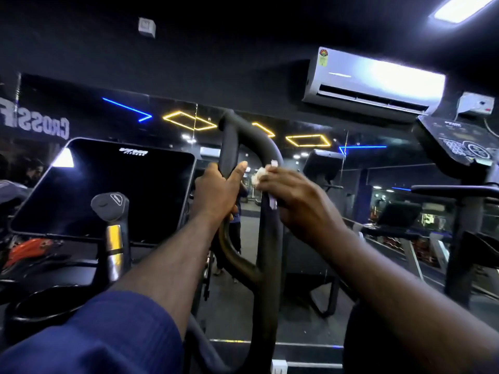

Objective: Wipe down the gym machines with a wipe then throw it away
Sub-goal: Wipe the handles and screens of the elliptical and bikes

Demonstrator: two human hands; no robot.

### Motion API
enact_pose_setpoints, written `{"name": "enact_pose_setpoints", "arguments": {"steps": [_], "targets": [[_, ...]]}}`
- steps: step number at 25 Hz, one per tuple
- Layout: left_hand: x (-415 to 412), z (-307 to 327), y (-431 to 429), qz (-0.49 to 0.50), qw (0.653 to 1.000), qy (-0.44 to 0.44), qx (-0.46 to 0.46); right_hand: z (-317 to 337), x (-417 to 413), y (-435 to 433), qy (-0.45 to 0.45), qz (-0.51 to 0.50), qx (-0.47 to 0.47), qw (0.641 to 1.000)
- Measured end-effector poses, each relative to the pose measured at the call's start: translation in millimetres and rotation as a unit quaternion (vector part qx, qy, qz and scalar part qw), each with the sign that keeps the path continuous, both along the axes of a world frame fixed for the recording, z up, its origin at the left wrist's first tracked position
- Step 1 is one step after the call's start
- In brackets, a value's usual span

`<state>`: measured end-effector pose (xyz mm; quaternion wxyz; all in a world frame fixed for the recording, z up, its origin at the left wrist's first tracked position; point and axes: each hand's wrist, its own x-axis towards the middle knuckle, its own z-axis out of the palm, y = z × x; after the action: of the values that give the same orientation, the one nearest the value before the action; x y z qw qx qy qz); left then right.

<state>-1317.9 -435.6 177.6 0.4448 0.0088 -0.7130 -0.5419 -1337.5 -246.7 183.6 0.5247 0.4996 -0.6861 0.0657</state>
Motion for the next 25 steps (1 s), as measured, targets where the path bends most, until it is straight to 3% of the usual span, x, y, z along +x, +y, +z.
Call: {"name": "enact_pose_setpoints", "arguments": {"steps": [3,8,10,13,16,18,21,23,24,25], "targets": [[3.7,-12.7,0.0,-0.004,1.0,-0.013,0.025,-25.3,-7.7,-7.7,-0.032,-0.029,-0.048,0.998],[6.1,-40.5,5.1,0.028,0.999,-0.023,0.021,-169.3,42.5,13.3,-0.118,0.04,-0.124,0.984],[8.1,-45.1,8.1,0.033,0.999,-0.026,0.026,-205.3,64.7,21.9,-0.146,0.07,-0.094,0.982],[11.2,-55.5,12.6,0.059,0.997,-0.041,0.034,-191.1,64.1,36.9,-0.131,0.11,-0.029,0.985],[15.6,-62.7,18.3,0.087,0.994,-0.051,0.037,-150.4,37.2,24.3,-0.164,0.128,-0.089,0.974],[17.7,-66.5,21.9,0.091,0.993,-0.064,0.043,-165.5,32.9,14.3,-0.2,0.135,-0.099,0.965],[14.9,-75.5,25.7,0.116,0.987,-0.076,0.077,-229.7,27.4,28.3,-0.166,0.208,-0.043,0.963],[-2.7,-86.3,22.0,0.14,0.983,-0.067,0.099,-253.7,17.0,34.9,-0.208,0.244,-0.046,0.946],[-5.1,-87.4,23.1,0.156,0.98,-0.07,0.106,-256.7,17.4,30.4,-0.264,0.249,-0.107,0.926],[4.2,-83.8,29.1,0.158,0.979,-0.071,0.112,-257.3,17.9,20.2,-0.35,0.255,-0.212,0.876]]}}
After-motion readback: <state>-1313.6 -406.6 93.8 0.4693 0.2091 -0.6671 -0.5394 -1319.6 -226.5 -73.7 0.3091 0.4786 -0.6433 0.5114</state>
